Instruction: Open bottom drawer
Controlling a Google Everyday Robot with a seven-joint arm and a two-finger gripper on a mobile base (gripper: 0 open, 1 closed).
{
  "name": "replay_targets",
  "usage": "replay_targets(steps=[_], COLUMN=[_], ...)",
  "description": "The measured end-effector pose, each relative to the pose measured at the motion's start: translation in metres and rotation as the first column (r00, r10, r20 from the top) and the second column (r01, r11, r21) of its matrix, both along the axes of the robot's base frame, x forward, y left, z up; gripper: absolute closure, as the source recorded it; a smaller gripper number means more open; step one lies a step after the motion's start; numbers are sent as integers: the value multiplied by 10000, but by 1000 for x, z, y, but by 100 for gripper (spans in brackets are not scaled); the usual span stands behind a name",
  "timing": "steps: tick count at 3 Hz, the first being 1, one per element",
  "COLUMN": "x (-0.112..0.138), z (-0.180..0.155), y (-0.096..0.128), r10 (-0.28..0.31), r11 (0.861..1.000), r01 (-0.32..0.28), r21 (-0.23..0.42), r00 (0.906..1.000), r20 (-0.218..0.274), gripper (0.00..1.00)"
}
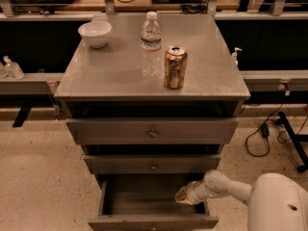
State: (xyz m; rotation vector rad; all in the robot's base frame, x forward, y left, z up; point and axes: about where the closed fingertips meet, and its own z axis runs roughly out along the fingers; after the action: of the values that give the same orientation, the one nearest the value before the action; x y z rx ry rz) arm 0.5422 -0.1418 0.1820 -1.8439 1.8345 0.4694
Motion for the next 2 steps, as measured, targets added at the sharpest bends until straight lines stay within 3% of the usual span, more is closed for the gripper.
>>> replay_targets(steps=[1,2], x=[-11,-24], z=[-18,-33], y=[16,26], r10=[612,1403], r11=[9973,9874], r01=[-607,-1393], r21=[408,746], r00=[9981,9901], r20=[-118,-83], gripper=[100,100])
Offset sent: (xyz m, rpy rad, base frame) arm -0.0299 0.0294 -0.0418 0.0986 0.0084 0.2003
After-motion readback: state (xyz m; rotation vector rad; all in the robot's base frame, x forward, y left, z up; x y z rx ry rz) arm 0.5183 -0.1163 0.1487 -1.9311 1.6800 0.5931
